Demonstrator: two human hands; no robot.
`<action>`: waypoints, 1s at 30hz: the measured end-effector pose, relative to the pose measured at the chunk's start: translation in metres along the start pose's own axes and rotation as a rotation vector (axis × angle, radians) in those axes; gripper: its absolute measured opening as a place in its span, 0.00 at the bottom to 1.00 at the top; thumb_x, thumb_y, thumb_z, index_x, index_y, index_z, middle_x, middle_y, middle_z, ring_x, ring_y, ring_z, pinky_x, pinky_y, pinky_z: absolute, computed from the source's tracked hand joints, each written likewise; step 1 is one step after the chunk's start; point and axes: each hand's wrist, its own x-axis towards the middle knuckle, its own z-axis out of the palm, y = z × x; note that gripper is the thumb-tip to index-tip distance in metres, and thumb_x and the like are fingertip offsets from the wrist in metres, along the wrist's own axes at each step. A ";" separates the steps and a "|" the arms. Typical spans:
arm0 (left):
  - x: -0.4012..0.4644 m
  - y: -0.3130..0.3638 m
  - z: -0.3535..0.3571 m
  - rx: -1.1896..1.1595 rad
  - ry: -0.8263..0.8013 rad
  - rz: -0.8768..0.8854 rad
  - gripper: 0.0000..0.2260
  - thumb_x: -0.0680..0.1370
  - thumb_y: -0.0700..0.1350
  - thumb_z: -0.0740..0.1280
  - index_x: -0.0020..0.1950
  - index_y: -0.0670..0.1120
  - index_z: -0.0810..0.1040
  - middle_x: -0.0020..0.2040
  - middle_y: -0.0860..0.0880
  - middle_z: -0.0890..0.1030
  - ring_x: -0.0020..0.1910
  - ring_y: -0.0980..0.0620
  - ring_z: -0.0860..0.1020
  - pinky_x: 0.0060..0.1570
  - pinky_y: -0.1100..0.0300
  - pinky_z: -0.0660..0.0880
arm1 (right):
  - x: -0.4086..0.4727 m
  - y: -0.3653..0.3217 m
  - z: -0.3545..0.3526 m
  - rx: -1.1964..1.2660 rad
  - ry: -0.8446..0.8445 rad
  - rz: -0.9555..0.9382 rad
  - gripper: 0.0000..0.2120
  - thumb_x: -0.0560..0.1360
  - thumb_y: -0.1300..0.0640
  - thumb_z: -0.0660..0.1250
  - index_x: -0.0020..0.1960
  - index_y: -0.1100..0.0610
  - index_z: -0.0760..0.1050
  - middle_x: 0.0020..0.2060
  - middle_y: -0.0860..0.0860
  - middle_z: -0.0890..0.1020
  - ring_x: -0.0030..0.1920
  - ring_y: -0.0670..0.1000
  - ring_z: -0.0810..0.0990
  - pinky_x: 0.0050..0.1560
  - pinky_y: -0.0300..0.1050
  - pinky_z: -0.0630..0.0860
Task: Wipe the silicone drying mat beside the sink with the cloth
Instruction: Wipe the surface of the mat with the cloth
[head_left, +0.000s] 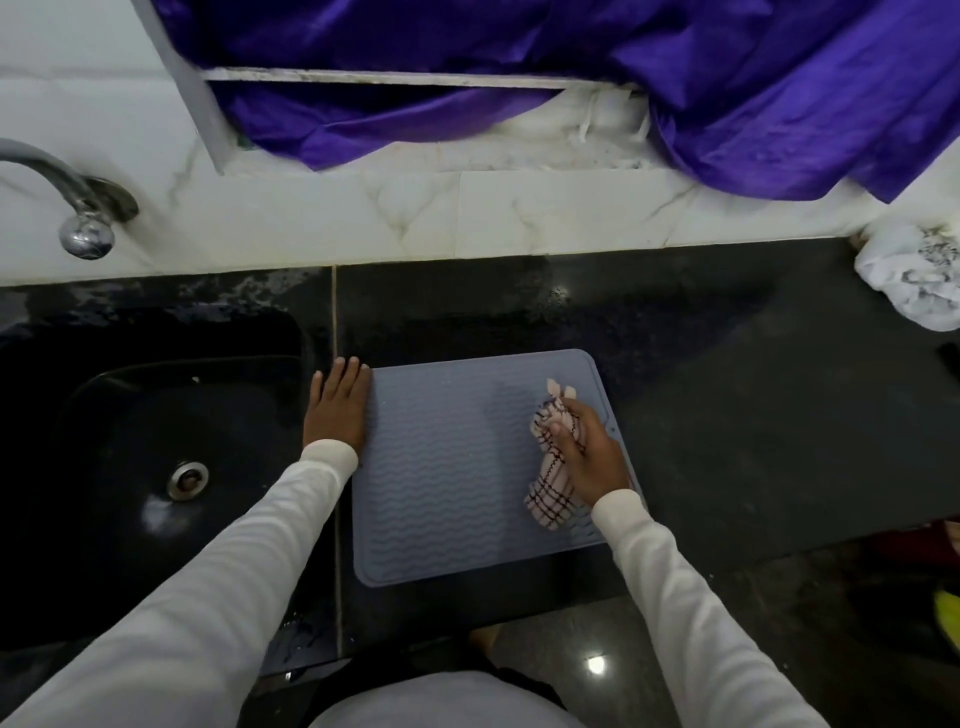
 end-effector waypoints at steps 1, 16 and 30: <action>0.000 0.002 -0.001 -0.065 0.030 -0.024 0.22 0.82 0.40 0.51 0.77 0.43 0.55 0.78 0.45 0.54 0.77 0.47 0.48 0.71 0.54 0.32 | -0.002 -0.004 0.002 0.086 0.013 0.015 0.18 0.79 0.50 0.63 0.69 0.47 0.68 0.65 0.47 0.76 0.63 0.48 0.75 0.61 0.44 0.73; -0.112 0.212 -0.062 -1.304 -0.423 0.054 0.16 0.80 0.54 0.60 0.68 0.58 0.64 0.65 0.54 0.75 0.61 0.61 0.74 0.62 0.58 0.73 | 0.001 -0.020 0.000 0.547 0.086 -0.013 0.21 0.79 0.64 0.63 0.69 0.48 0.68 0.63 0.37 0.73 0.62 0.35 0.73 0.58 0.31 0.71; -0.104 0.351 -0.068 -1.149 -0.638 0.251 0.21 0.76 0.50 0.68 0.68 0.55 0.67 0.68 0.54 0.73 0.66 0.54 0.72 0.67 0.50 0.69 | 0.049 0.057 -0.123 -0.061 -0.052 0.020 0.24 0.77 0.62 0.66 0.69 0.45 0.67 0.68 0.47 0.72 0.66 0.49 0.70 0.64 0.40 0.65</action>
